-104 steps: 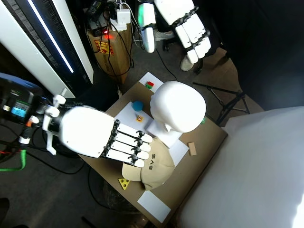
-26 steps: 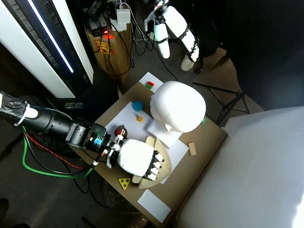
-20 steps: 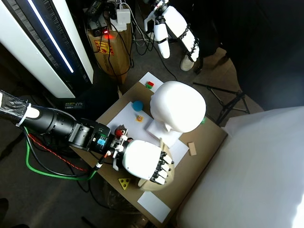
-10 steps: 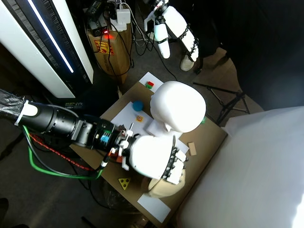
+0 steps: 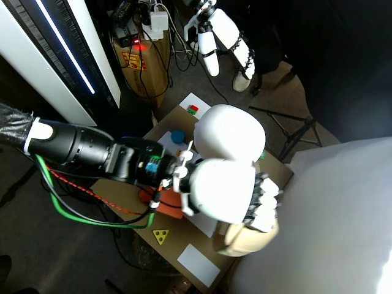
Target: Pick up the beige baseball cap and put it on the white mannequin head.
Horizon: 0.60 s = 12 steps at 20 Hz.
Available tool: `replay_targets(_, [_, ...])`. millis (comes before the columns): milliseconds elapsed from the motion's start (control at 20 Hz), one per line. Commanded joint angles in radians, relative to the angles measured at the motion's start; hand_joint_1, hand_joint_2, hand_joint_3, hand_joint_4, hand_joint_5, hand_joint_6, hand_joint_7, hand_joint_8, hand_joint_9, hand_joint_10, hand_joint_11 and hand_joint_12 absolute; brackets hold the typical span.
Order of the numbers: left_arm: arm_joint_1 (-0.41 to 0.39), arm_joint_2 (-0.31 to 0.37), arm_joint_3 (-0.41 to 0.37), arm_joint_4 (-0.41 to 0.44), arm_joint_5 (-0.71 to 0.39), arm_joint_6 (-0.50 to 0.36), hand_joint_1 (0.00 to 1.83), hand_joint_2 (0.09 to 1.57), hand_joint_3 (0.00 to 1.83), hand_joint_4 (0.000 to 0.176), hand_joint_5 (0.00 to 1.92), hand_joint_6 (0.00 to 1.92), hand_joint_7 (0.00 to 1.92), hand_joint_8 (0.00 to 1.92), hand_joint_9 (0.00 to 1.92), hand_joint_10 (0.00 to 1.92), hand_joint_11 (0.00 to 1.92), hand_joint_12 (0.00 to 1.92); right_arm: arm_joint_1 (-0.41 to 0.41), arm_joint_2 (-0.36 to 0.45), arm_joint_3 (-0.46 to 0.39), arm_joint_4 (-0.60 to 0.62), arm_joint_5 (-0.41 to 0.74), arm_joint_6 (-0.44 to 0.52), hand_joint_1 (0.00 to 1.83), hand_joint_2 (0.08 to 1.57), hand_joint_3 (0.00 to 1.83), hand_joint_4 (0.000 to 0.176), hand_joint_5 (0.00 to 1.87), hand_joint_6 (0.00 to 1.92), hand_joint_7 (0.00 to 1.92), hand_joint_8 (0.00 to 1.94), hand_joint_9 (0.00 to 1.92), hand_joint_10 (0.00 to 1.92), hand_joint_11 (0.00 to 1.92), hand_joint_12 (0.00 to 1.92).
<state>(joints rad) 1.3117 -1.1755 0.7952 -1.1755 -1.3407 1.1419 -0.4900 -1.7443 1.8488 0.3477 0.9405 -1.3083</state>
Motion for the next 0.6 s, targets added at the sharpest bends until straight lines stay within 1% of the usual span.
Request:
replay_targets(0, [-0.002,0.0,-0.001,0.029,-0.108,-0.008,0.0,1.16,0.0,0.031,0.01,0.0,0.01,0.0,0.03,0.0,0.0,0.18,0.024,-0.006,0.002,-0.047,0.132,-0.007,1.37,1.13,0.0,0.0,0.88,0.95,0.96,1.01,0.9,1.36,0.85,1.4])
replay_targets(100, [-0.003,0.0,0.0,0.03,-0.109,-0.008,0.0,1.16,0.0,0.031,0.02,0.0,0.01,0.0,0.03,0.0,0.0,0.19,0.055,-0.021,-0.002,-0.07,0.142,-0.021,1.37,1.13,0.0,0.0,0.88,0.95,0.96,1.01,0.9,1.36,0.85,1.4])
replay_targets(150, [-0.003,-0.001,0.0,0.033,-0.109,-0.008,0.0,1.16,0.0,0.032,0.02,0.0,0.01,0.0,0.03,0.0,0.0,0.21,0.07,-0.022,-0.019,-0.071,0.143,-0.032,1.37,1.13,0.0,0.0,0.88,0.95,0.96,1.01,0.9,1.36,0.87,1.41])
replay_targets(250, [-0.001,-0.001,0.001,0.034,-0.109,-0.008,0.0,1.16,0.0,0.032,0.02,0.0,0.01,0.0,0.03,0.0,0.0,0.21,0.087,-0.008,-0.085,-0.08,0.163,-0.063,1.37,1.13,0.0,0.0,0.87,0.95,0.96,1.01,0.9,1.37,0.87,1.41])
replay_targets(350, [0.003,0.0,0.001,0.034,-0.109,-0.014,0.0,1.16,0.0,0.032,0.01,0.0,0.0,0.0,0.02,0.0,0.0,0.16,0.085,0.022,-0.187,-0.091,0.212,-0.107,1.37,1.14,0.0,0.0,0.86,0.96,0.93,1.05,0.92,1.34,0.85,1.38])
replay_targets(450, [0.008,0.0,0.0,0.034,-0.109,-0.017,0.0,1.16,0.0,0.032,0.01,0.0,0.0,0.0,0.02,0.0,0.0,0.16,0.069,0.05,-0.289,-0.095,0.271,-0.163,1.37,1.14,0.0,0.0,0.85,0.96,0.93,1.05,0.92,1.34,0.85,1.38])
replay_targets(550, [0.01,0.0,0.0,0.034,-0.109,-0.022,0.0,1.16,0.0,0.028,0.02,0.0,0.0,0.0,0.02,0.0,0.0,0.17,0.045,0.073,-0.394,-0.123,0.325,-0.206,1.37,1.13,0.0,0.0,0.87,0.95,0.94,1.04,0.92,1.33,0.85,1.38])
